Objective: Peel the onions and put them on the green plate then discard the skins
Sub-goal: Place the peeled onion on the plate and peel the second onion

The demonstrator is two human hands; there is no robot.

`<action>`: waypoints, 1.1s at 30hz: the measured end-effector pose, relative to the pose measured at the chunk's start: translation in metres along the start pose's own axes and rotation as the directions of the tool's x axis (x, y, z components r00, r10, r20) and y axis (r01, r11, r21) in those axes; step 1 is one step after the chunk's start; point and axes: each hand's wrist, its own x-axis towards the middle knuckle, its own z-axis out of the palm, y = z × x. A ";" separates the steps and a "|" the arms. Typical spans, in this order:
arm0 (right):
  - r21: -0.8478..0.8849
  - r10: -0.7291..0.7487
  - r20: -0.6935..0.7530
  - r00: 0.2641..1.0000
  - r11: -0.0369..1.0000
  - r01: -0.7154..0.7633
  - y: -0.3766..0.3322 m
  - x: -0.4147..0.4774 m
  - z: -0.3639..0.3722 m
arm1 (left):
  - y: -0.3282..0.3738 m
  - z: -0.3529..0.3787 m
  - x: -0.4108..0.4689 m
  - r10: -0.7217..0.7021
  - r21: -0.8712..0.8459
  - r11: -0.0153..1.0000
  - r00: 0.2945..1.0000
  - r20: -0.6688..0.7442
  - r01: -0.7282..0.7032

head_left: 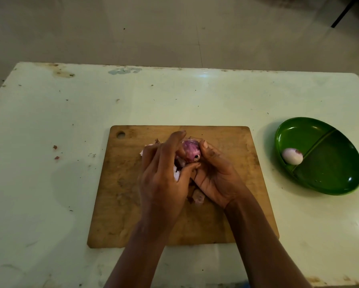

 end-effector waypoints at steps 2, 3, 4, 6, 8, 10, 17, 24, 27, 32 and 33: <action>-0.015 -0.003 -0.003 1.000 1.000 0.003 0.001 0.001 -0.001 | -0.002 0.001 -0.003 -0.033 0.012 0.999 0.999 0.027 0.032; -0.019 -0.004 -0.007 1.000 1.000 0.004 0.001 0.001 -0.001 | -0.002 0.002 -0.003 -0.045 0.007 0.999 0.999 0.031 0.045; -0.019 -0.008 -0.013 1.000 1.000 0.008 0.002 0.001 -0.001 | -0.002 0.001 -0.003 -0.057 -0.002 0.998 0.998 0.025 0.057; -0.014 -0.019 -0.025 0.999 1.000 0.019 0.002 0.002 -0.002 | -0.001 -0.001 0.001 -0.068 -0.024 0.997 0.998 -0.001 0.068; -0.004 -0.029 -0.027 0.999 1.000 0.029 0.002 0.001 -0.002 | 0.002 -0.003 0.004 -0.055 -0.038 0.998 0.998 -0.032 0.054; 0.001 -0.029 -0.023 0.999 1.000 0.029 0.002 0.001 -0.001 | 0.003 -0.004 0.005 -0.048 -0.035 0.998 0.998 -0.029 0.047; -0.056 -0.011 -0.037 0.999 0.998 0.009 0.001 0.002 -0.002 | 0.003 -0.003 0.003 -0.109 -0.022 0.994 0.993 0.036 0.110; -0.009 -0.003 -0.032 0.999 1.000 0.002 0.001 0.001 -0.002 | 0.005 -0.002 0.002 -0.076 -0.053 0.996 0.997 -0.001 0.075; 0.020 0.000 -0.018 1.000 1.000 0.001 0.000 0.000 -0.002 | 0.005 -0.001 0.001 -0.041 -0.082 0.996 0.999 -0.026 0.039; -0.036 -0.017 -0.047 0.999 0.999 0.015 0.000 0.002 -0.003 | 0.000 -0.004 0.004 -0.063 -0.061 0.996 0.997 -0.051 0.060; -0.037 -0.018 -0.046 0.999 0.999 0.016 0.001 0.002 -0.003 | 0.000 -0.004 0.005 -0.062 -0.066 0.996 0.997 -0.052 0.059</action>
